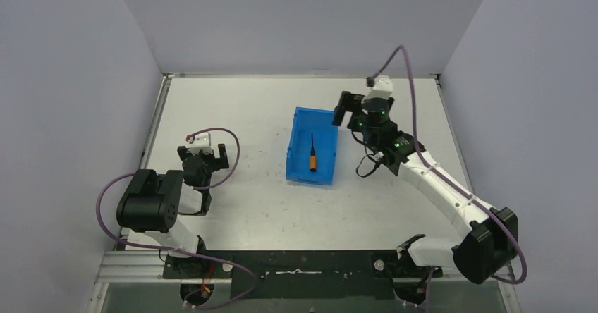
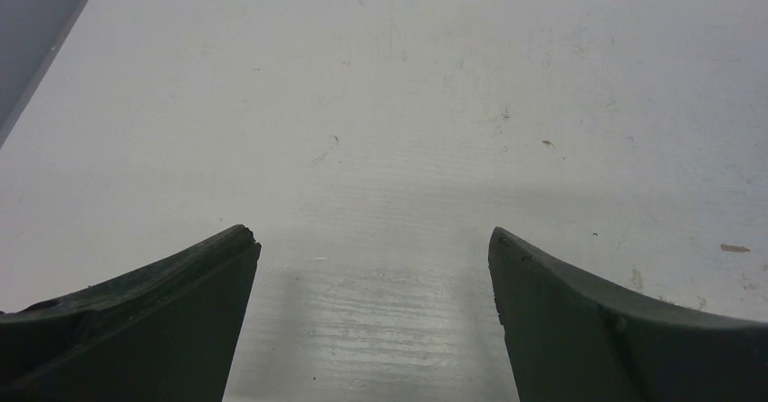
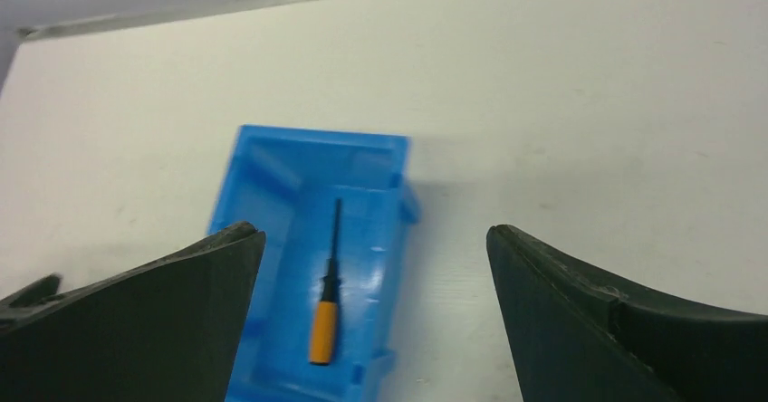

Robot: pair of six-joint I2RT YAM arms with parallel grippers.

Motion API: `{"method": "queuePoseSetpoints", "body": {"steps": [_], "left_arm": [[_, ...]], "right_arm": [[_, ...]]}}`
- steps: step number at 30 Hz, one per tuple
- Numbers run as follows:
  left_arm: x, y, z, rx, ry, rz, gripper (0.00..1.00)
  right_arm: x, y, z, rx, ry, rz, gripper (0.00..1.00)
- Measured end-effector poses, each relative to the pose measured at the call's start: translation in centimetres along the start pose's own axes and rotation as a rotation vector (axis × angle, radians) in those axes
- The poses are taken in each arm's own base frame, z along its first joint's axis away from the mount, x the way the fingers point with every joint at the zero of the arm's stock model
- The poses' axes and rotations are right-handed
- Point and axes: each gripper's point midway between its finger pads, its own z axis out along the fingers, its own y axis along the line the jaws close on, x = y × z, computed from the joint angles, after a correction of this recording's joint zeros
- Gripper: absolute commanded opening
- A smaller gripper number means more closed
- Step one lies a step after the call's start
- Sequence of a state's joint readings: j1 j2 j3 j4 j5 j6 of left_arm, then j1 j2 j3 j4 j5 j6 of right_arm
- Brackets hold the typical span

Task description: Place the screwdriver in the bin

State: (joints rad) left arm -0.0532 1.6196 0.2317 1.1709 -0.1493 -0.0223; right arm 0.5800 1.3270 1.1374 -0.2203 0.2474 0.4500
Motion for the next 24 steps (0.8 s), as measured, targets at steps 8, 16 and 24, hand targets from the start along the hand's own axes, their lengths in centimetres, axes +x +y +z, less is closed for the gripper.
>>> {"method": "queuePoseSetpoints", "body": {"steps": [8, 16, 24], "left_arm": [[0.0, 0.0, 0.0, 0.0, 0.0, 0.0, 0.97], [0.0, 0.0, 0.0, 0.0, 0.0, 0.0, 0.97], [0.0, 0.0, 0.0, 0.0, 0.0, 0.0, 0.97]], "right_arm": [[4.8, -16.6, -1.6, 0.316, -0.054, 0.108, 1.0], [13.4, -23.4, -3.4, 0.408, -0.062, 0.17, 1.0], [13.4, -22.9, -3.4, 0.345, -0.154, 0.144, 1.0]]}}
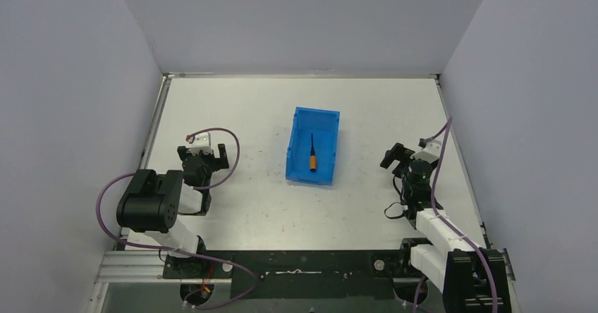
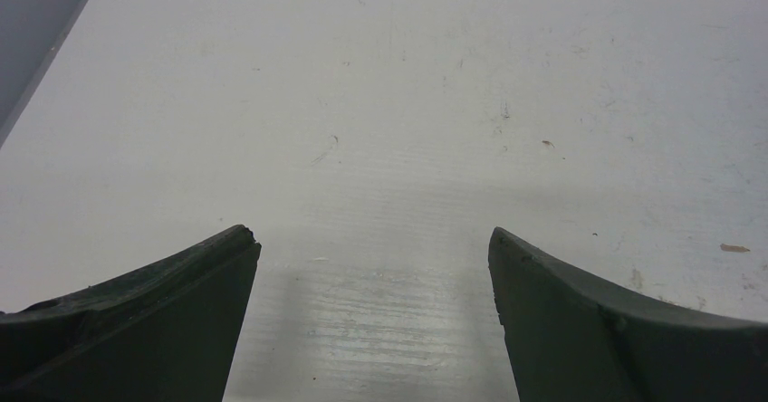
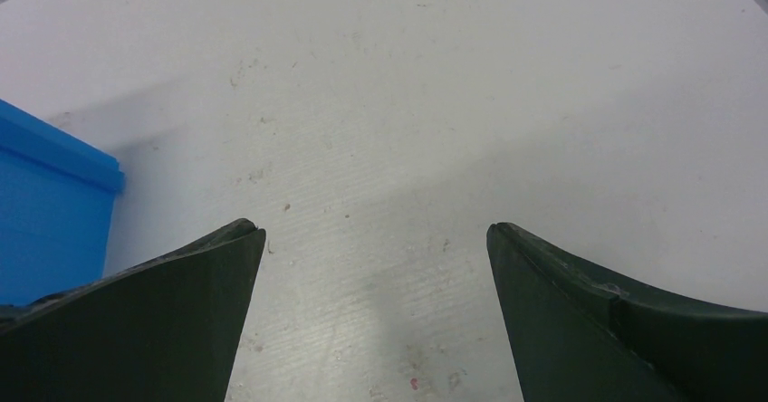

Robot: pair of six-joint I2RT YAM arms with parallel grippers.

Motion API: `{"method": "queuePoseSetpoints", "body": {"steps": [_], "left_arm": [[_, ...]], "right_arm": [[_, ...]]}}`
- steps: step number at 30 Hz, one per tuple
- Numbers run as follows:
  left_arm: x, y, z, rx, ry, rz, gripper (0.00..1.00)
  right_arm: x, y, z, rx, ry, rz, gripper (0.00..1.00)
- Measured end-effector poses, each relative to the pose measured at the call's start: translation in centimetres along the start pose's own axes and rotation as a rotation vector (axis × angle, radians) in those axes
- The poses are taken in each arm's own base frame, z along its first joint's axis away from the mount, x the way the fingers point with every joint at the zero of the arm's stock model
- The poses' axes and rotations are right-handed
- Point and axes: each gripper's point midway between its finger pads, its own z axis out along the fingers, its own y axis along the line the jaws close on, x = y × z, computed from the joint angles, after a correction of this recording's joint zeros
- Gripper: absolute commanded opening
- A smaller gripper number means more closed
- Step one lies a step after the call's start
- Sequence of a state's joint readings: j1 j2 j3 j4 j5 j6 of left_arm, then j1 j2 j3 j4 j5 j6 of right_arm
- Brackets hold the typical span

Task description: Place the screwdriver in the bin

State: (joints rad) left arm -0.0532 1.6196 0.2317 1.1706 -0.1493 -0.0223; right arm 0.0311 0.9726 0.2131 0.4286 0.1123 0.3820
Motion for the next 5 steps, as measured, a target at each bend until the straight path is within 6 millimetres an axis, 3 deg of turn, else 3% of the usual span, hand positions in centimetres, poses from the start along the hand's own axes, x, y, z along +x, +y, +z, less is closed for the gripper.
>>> {"method": "queuePoseSetpoints", "body": {"steps": [5], "left_arm": [[-0.01, -0.02, 0.0, 0.001, 0.0, 0.0, 0.97]], "right_arm": [[-1.2, 0.61, -0.16, -0.033, -0.054, 0.006, 1.0]]}}
